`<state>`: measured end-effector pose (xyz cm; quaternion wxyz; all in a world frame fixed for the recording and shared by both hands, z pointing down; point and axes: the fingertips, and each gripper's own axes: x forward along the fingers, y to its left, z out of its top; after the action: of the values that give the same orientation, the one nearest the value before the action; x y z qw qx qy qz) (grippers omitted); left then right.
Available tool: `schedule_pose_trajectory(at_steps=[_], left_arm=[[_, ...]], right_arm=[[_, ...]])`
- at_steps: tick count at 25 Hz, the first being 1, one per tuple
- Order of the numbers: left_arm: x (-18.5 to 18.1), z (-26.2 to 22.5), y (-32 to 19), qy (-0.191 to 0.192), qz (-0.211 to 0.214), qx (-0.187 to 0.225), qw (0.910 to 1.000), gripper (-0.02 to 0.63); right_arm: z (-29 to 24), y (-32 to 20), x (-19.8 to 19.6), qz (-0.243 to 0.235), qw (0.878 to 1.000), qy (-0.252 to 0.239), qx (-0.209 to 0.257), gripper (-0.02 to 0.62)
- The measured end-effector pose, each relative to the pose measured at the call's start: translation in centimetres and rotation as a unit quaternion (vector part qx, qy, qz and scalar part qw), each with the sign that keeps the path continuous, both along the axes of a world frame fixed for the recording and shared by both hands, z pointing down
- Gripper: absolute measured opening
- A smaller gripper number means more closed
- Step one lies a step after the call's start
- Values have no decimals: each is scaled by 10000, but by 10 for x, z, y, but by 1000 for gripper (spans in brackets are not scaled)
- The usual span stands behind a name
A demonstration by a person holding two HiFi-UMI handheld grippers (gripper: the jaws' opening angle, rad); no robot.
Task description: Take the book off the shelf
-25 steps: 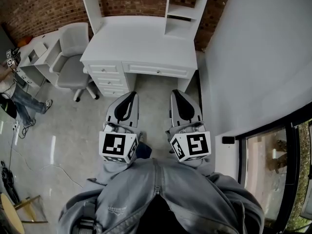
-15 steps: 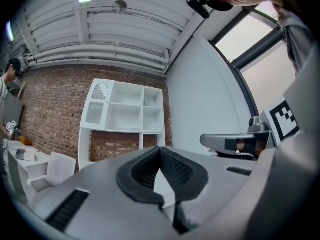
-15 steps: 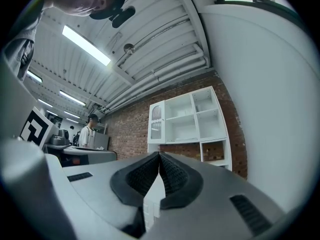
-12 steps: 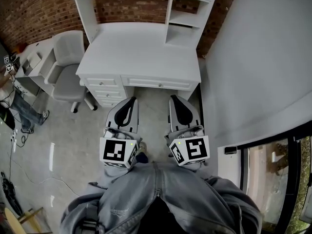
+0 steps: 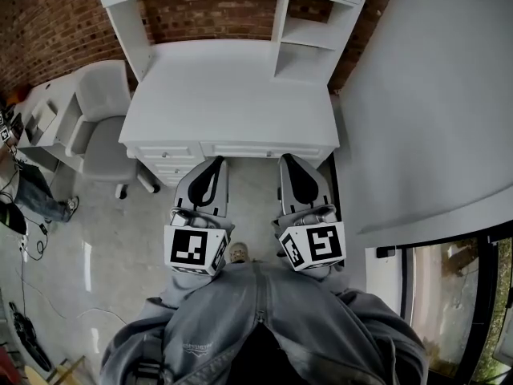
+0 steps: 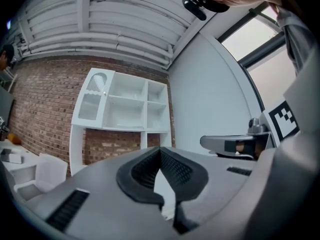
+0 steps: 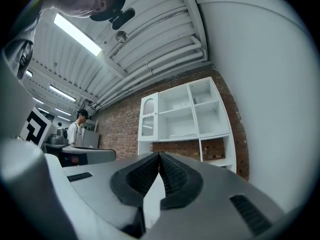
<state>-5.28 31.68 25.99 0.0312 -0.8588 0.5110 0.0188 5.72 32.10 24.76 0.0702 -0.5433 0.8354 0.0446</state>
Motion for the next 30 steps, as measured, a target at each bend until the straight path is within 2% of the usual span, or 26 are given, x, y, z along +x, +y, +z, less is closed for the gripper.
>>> schedule_pose_trajectory(at_steps=[12, 30], left_arm=[[-10, 7, -65, 31, 396, -8, 9992, 6], [-25, 9, -81, 121, 540, -42, 9985, 6]], right_arm=[[7, -57, -13, 352, 9994, -43, -22, 28], [5, -71, -26, 458, 9989, -55, -39, 28]])
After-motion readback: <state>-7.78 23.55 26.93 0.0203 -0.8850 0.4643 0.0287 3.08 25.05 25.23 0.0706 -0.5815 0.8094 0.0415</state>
